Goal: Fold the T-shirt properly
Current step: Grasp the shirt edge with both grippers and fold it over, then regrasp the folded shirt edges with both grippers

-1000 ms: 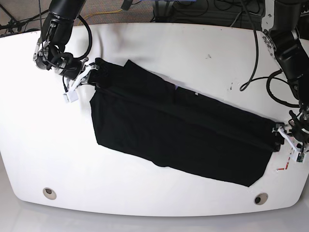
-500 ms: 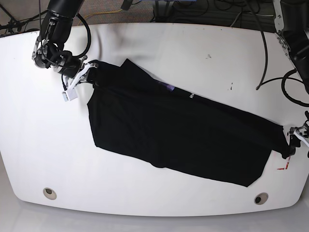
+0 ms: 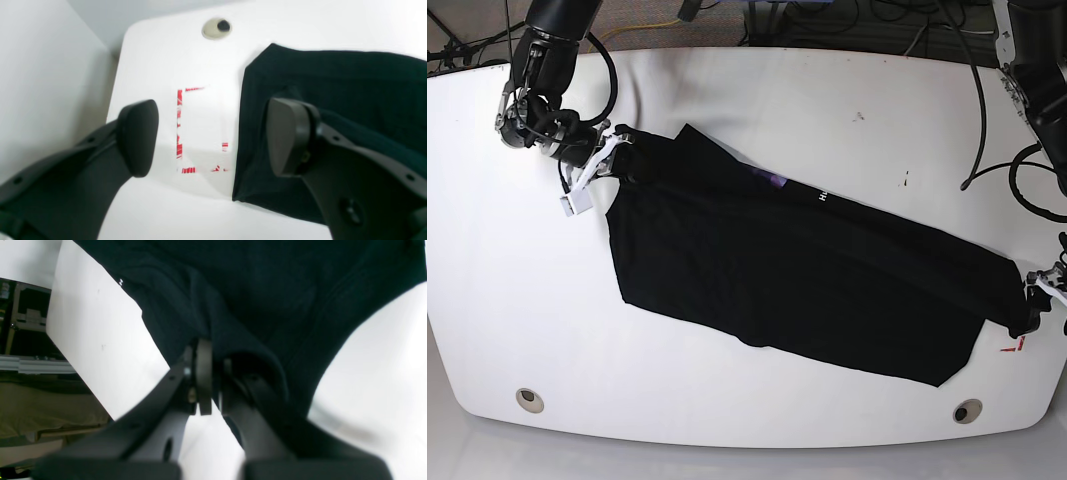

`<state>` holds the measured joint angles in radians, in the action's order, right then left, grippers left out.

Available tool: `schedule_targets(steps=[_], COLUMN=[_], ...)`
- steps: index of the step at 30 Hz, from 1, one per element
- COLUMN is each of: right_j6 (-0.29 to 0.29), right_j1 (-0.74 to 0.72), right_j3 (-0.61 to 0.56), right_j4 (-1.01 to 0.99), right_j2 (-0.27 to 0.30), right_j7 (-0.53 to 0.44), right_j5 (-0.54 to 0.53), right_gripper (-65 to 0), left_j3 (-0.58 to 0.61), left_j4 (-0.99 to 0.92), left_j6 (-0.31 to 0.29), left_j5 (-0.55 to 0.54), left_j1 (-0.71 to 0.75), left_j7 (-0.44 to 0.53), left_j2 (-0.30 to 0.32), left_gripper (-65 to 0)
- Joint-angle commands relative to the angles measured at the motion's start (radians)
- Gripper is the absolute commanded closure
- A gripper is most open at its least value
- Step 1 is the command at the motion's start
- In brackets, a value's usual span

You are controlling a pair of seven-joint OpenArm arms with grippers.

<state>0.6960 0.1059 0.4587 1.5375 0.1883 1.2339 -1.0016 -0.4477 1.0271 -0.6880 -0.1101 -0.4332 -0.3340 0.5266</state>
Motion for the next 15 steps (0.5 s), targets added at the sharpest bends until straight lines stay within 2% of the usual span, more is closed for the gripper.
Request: schedule_targets(steps=[1,6,10,11,15], right_j6=[0.002,0.002,0.002,0.002,0.002], right_j1=[-0.010,-0.011,-0.013,-0.013,-0.010], right_j3=[0.004,0.004,0.004,0.004,0.004], right_j4=[0.024,0.024,0.024,0.024,0.024], right_j2=[0.012,0.012,0.012,0.012,0.012], right_j7=[-0.018,-0.018,-0.018,-0.018,-0.018], right_j5=[-0.029,-0.029,-0.029,-0.029,-0.029], right_gripper=[0.0,0.0,0.0,0.0,0.0], left_j3=[0.013,0.013,0.013,0.013,0.013], left_j4=[-0.018,-0.097,-0.141,-0.153,-0.172], left_j6=[0.014,0.037,0.146,0.172,0.198], left_j5=[-0.017,-0.018,-0.017,-0.017,-0.018], left_j1=[-0.049,-0.089,-0.088,-0.088,-0.089], left_j7=[0.031,0.060,0.152,0.157,0.166], left_j2=[0.031,0.057,0.057,0.057,0.057], left_gripper=[-46.3,-46.4,-46.9,-48.6,-56.0])
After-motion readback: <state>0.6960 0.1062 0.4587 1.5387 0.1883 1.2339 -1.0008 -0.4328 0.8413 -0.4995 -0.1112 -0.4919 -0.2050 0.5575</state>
